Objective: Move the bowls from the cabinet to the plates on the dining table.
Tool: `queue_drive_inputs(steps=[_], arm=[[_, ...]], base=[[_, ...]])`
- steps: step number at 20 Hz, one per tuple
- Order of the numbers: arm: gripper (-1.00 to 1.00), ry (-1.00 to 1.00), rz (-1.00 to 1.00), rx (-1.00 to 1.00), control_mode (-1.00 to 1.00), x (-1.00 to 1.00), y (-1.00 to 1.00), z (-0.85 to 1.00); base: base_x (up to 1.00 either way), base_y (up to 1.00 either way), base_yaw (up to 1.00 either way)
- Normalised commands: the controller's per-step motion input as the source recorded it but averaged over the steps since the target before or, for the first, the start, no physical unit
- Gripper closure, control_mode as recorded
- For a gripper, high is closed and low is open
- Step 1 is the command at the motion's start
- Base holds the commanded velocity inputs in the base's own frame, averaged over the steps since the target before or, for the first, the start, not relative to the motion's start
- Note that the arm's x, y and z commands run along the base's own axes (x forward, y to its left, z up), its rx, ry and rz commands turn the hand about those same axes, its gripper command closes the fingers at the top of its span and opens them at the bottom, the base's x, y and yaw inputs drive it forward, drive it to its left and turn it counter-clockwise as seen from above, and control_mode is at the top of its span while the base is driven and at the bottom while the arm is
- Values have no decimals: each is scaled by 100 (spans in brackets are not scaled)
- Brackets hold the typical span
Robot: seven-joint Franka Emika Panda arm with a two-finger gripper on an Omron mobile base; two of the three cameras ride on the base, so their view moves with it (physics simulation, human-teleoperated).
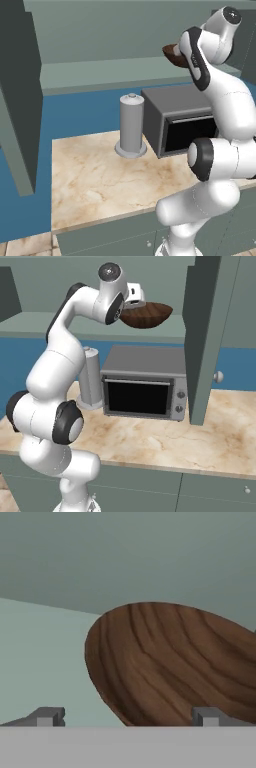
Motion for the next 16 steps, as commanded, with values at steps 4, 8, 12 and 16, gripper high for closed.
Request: queue_drive_inputs(steps=[4,8,12,16], arm=[[-100,0,1,0,-100,-13,0,-1],[-100,0,1,0,-100,-7,0,-20],[-100,0,1,-1,-100,0,0,-40],[-100,0,1,0,-100,0,0,-9]], base=[[0,0,0],[0,0,0],[0,0,0],[0,0,0]])
